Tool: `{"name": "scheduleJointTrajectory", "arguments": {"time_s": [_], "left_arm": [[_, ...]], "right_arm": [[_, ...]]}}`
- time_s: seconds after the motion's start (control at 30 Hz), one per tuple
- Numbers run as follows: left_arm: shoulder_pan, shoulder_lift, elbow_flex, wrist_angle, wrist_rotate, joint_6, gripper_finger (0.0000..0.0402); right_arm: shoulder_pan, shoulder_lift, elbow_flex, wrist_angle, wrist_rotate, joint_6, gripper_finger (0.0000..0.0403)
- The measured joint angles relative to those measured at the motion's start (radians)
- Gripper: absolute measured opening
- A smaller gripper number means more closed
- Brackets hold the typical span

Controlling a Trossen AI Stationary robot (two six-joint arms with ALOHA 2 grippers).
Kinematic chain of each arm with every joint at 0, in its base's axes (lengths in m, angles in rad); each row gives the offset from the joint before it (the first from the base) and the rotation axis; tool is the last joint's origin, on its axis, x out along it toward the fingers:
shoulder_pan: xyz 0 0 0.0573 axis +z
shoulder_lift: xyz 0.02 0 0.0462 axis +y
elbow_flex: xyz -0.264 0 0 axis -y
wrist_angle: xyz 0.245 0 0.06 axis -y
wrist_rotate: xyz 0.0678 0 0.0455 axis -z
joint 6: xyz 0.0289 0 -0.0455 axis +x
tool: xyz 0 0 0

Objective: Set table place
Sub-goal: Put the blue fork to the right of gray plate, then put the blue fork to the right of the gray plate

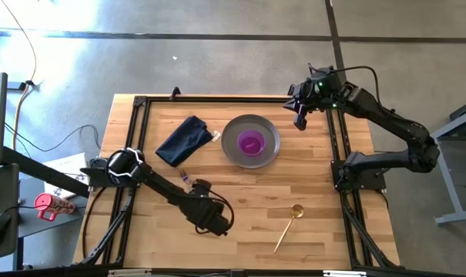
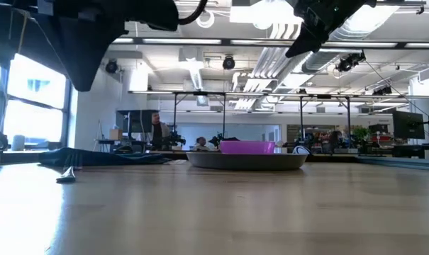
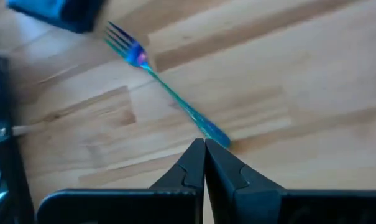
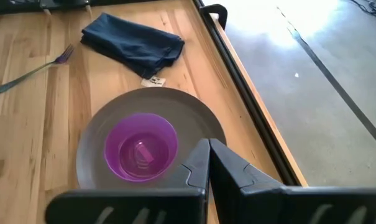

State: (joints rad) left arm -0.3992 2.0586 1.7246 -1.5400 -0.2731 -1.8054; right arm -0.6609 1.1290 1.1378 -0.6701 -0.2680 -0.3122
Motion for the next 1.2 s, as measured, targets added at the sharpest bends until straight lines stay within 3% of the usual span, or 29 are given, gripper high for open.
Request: {"name": "scheduleJointTrajectory", "arguments": {"time_s": [0.23, 0.43, 0.63, 0.9, 1.1, 1.2], "left_arm": [[0.009, 0.001, -0.056, -0.029, 0.020, -0.103, 0.0011], [0.047, -0.001, -0.124, 0.056, 0.027, -0.153, 0.0067], [0.139, -0.001, -0.202, 0.119, -0.059, -0.190, 0.0122], [0.164, -0.001, -0.256, 0.147, -0.057, -0.182, 0.0143], [0.092, -0.077, -0.313, 0.243, -0.012, -0.022, 0.0126], [0.104, -0.143, -0.349, 0.267, 0.051, 0.212, 0.0117]], "right_arm": [[0.000, 0.000, 0.000, 0.000, -0.001, -0.002, 0.0000], [0.000, 0.000, 0.000, -0.014, -0.010, -0.007, 0.0000], [0.000, 0.000, 0.000, -0.025, -0.024, -0.010, 0.0000], [0.000, 0.000, 0.000, -0.046, -0.024, -0.016, 0.0000], [0.000, 0.000, 0.000, -0.029, -0.025, -0.029, 0.0000], [0.000, 0.000, 0.000, -0.017, -0.025, -0.029, 0.0000]]}}
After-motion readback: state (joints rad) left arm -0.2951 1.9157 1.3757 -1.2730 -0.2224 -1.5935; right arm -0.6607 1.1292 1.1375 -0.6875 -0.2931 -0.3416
